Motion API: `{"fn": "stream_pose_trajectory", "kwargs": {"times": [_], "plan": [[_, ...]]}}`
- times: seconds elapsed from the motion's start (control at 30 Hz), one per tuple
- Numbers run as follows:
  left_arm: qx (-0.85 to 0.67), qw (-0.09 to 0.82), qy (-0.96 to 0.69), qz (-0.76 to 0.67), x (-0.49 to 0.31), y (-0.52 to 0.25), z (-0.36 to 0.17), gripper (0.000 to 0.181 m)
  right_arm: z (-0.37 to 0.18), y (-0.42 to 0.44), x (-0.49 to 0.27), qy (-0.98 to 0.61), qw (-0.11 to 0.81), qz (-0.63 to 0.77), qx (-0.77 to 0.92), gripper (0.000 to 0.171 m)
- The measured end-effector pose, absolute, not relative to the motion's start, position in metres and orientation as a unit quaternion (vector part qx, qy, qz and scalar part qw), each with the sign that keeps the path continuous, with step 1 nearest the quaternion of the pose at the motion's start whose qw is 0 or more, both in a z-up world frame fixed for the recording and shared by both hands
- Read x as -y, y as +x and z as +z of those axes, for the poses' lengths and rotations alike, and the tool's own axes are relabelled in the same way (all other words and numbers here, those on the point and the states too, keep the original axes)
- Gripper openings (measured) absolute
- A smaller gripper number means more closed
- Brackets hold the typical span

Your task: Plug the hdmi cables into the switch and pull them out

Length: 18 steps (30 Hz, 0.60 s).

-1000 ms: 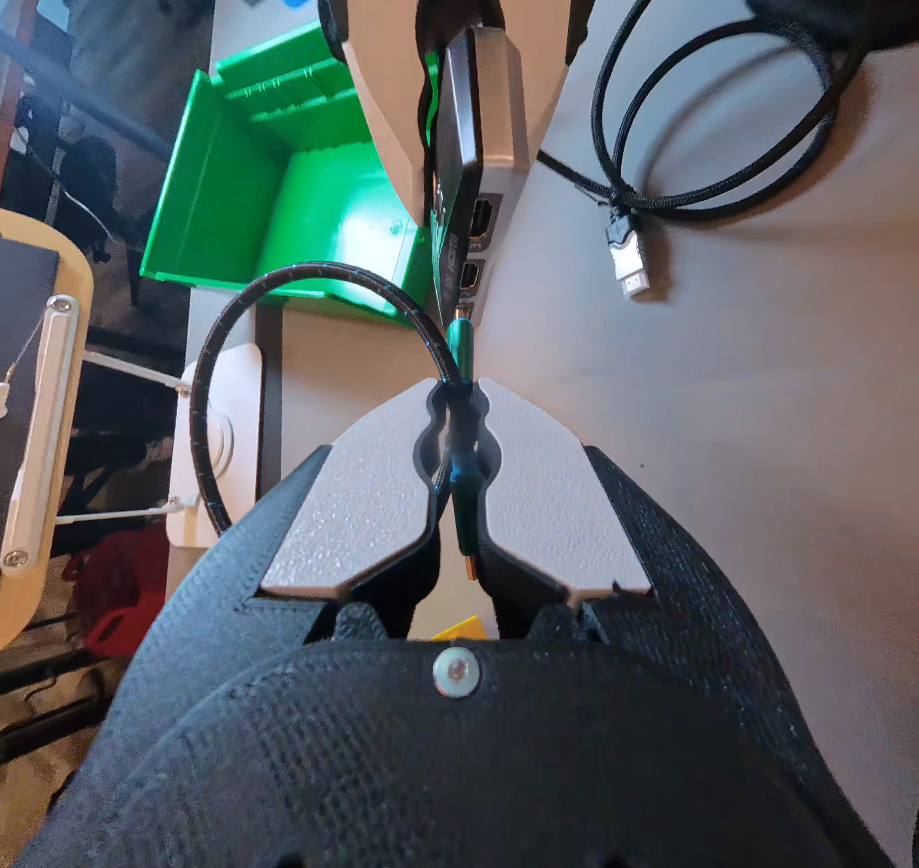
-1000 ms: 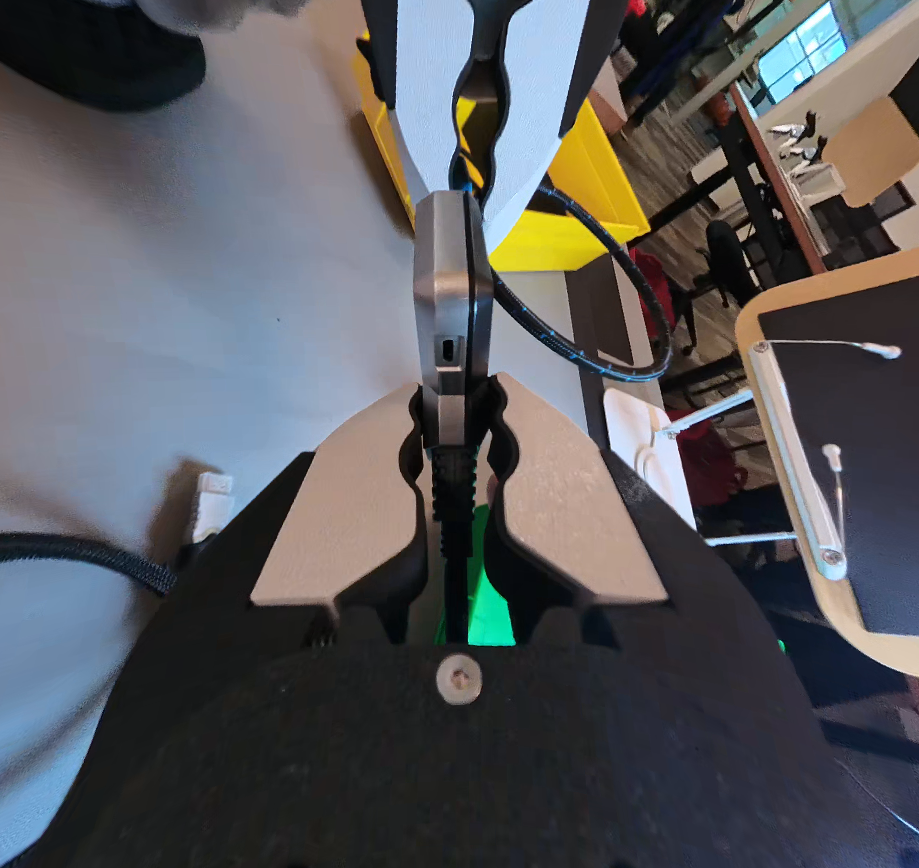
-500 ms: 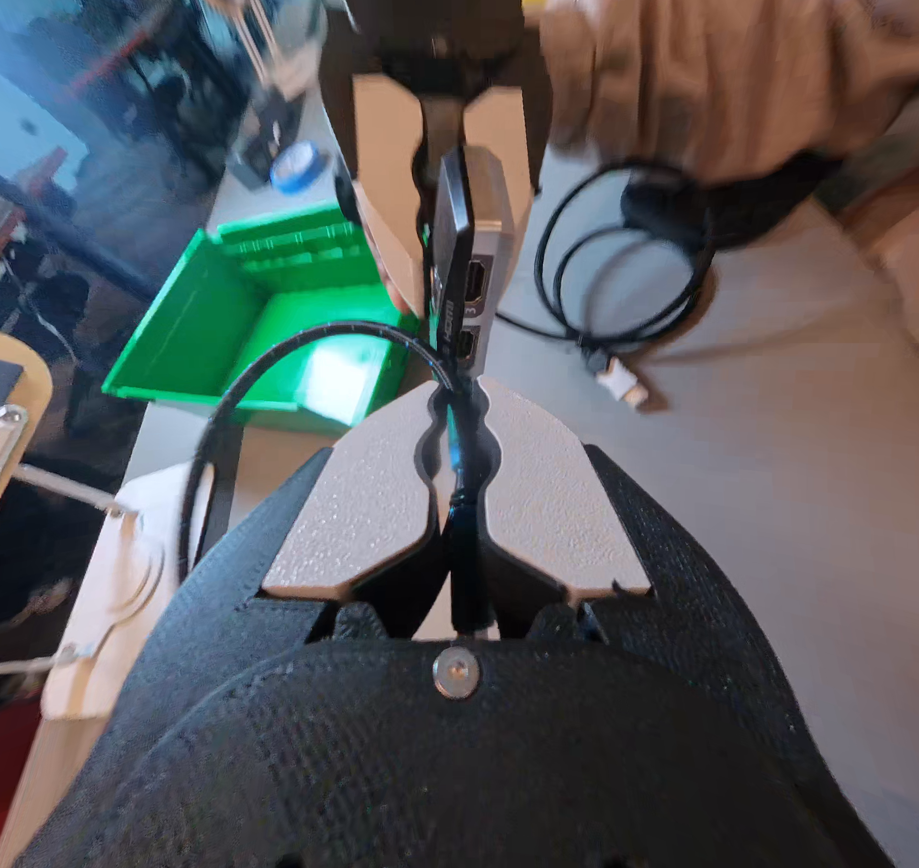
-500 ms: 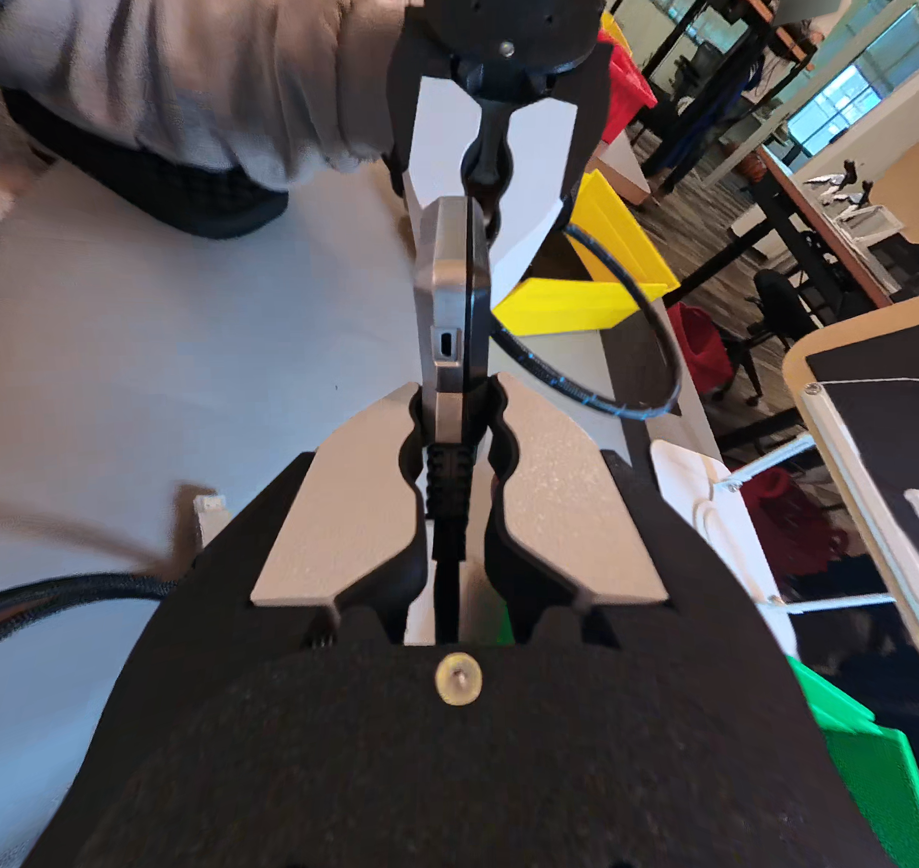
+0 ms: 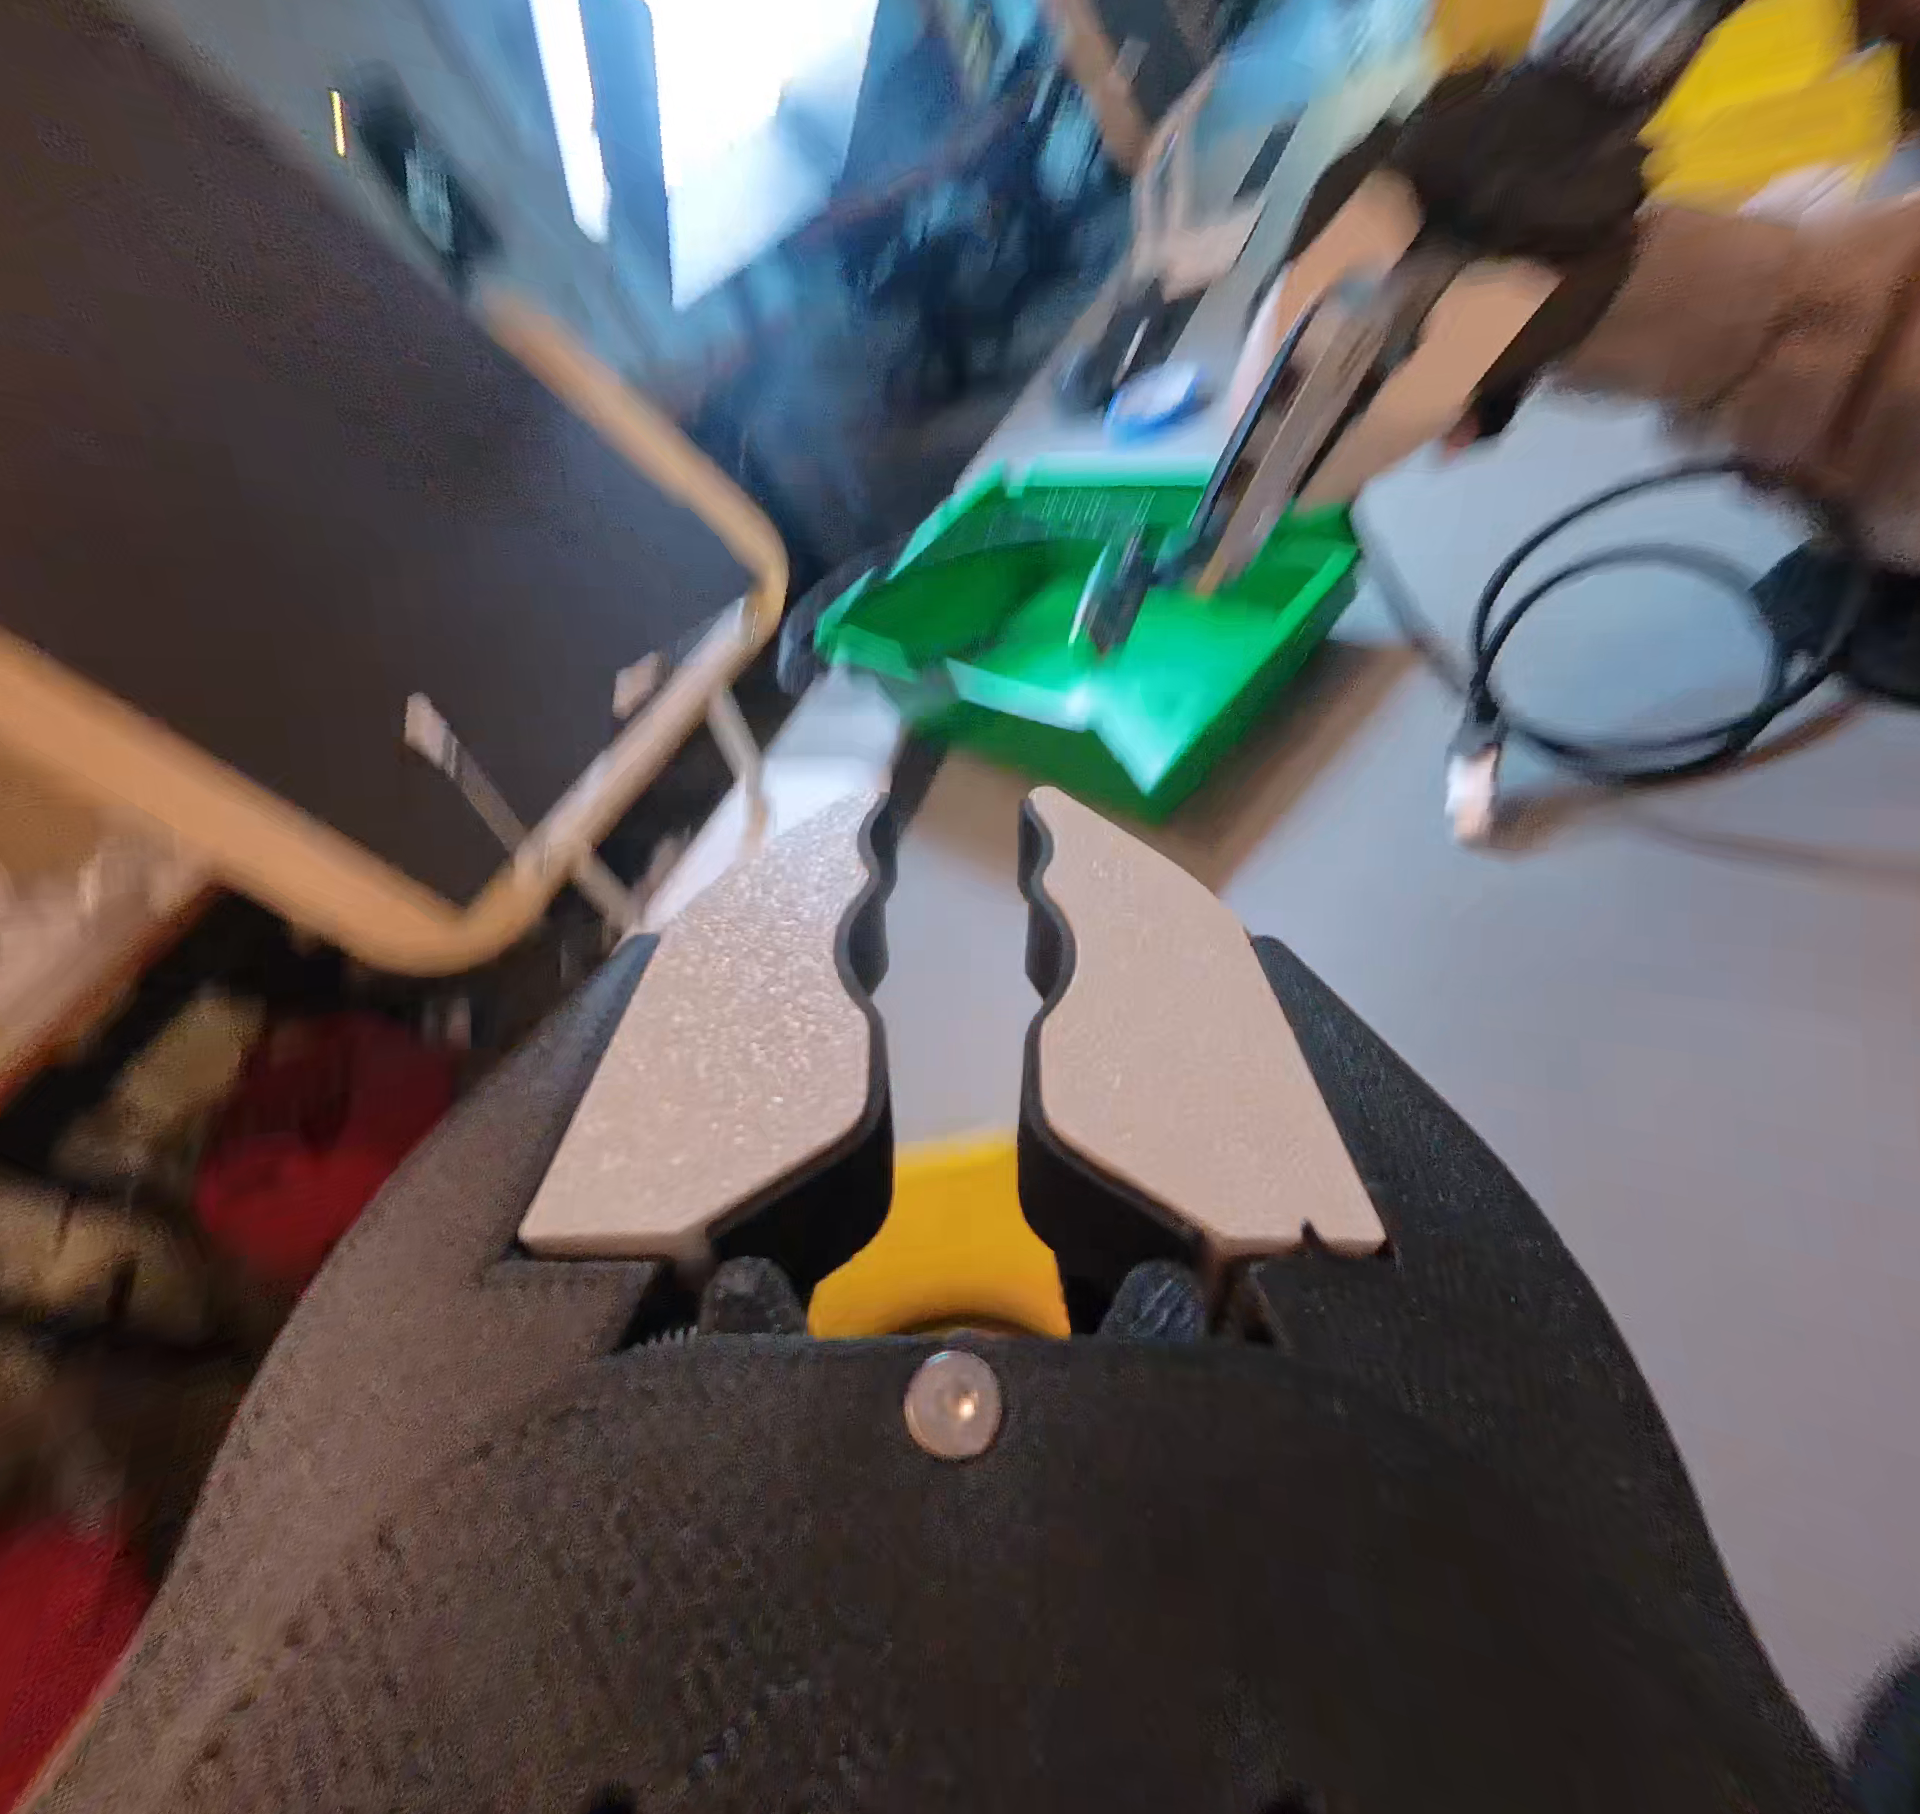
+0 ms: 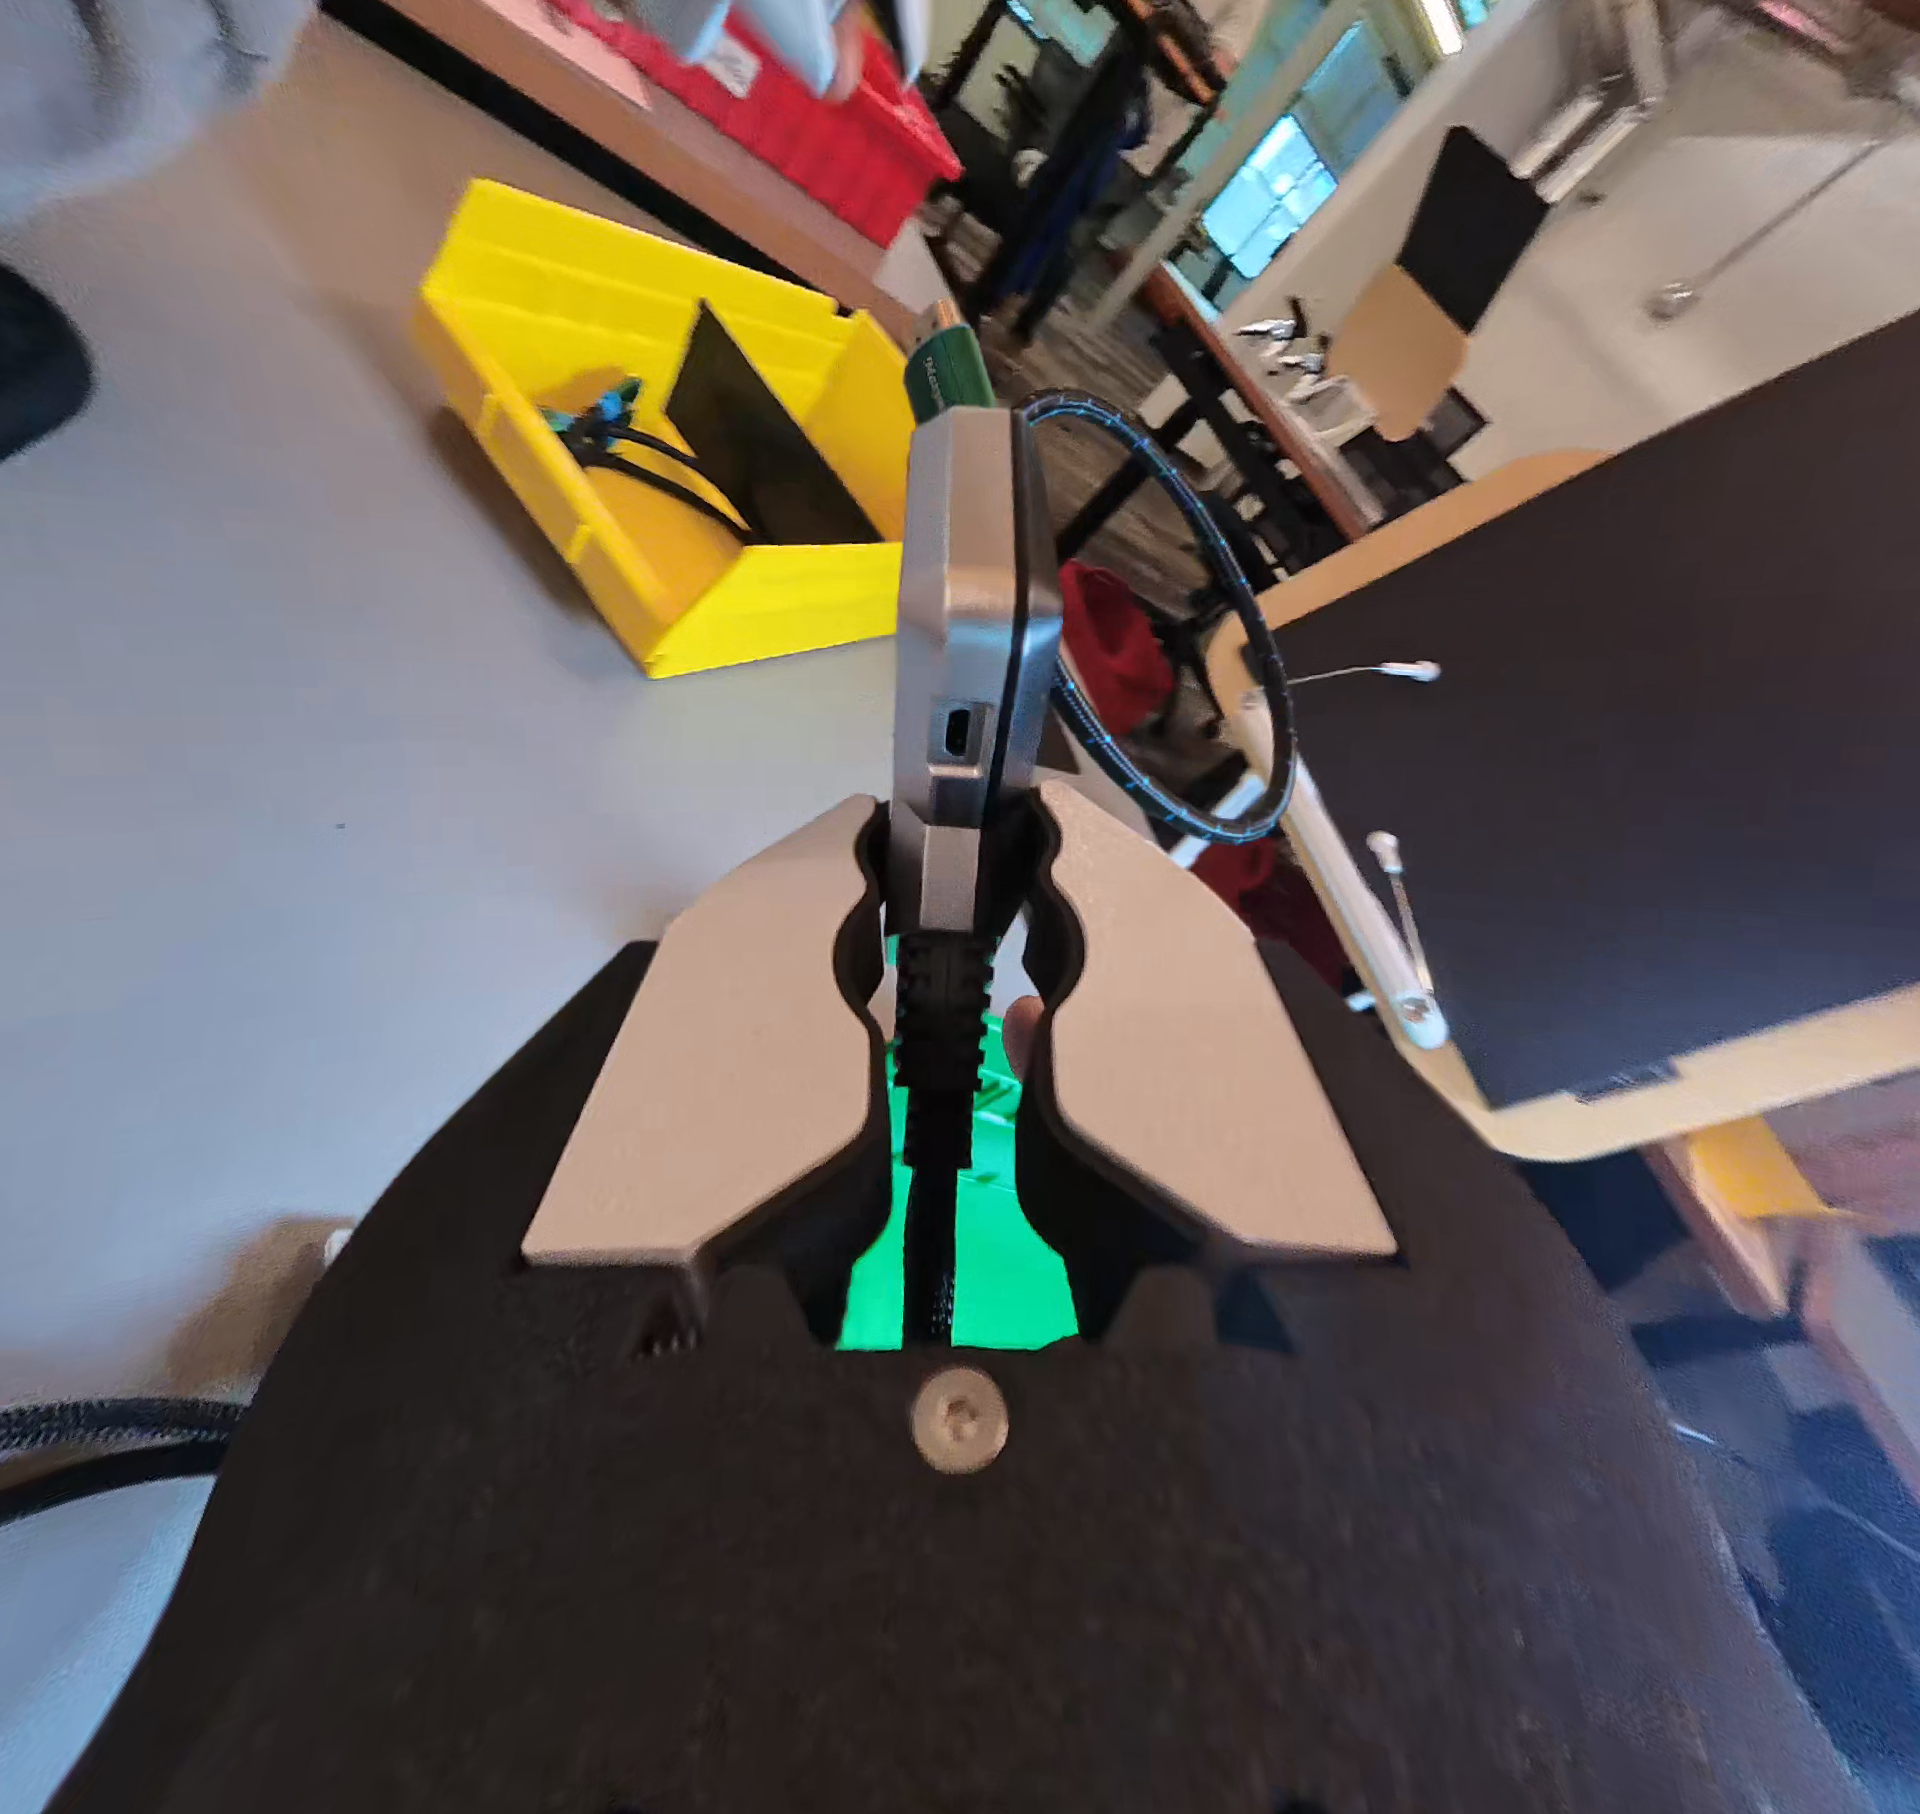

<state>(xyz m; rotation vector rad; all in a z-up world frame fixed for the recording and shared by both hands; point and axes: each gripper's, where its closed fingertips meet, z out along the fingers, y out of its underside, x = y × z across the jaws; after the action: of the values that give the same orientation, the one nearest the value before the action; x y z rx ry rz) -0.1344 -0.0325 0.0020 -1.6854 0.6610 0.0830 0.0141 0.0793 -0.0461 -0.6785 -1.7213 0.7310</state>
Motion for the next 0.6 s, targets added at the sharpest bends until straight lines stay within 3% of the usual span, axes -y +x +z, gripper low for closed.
{"fn": "stream_pose_trajectory", "kwargs": {"times": [0.2,0.43,0.6], "plan": [[-0.139,0.380,-0.906,0.122,0.049,-0.263,-0.116,0.026,-0.039,0.018,-0.093,-0.292,0.568,0.292,0.711,0.023],[-0.198,0.158,-0.967,0.032,0.093,-0.247,-0.201,0.022,-0.053,0.011,-0.094,-0.295,0.559,0.272,0.725,0.023],[-0.200,0.049,-0.977,0.048,0.107,-0.260,-0.223,0.020,-0.057,0.011,-0.095,-0.298,0.554,0.259,0.733,0.024]]}}
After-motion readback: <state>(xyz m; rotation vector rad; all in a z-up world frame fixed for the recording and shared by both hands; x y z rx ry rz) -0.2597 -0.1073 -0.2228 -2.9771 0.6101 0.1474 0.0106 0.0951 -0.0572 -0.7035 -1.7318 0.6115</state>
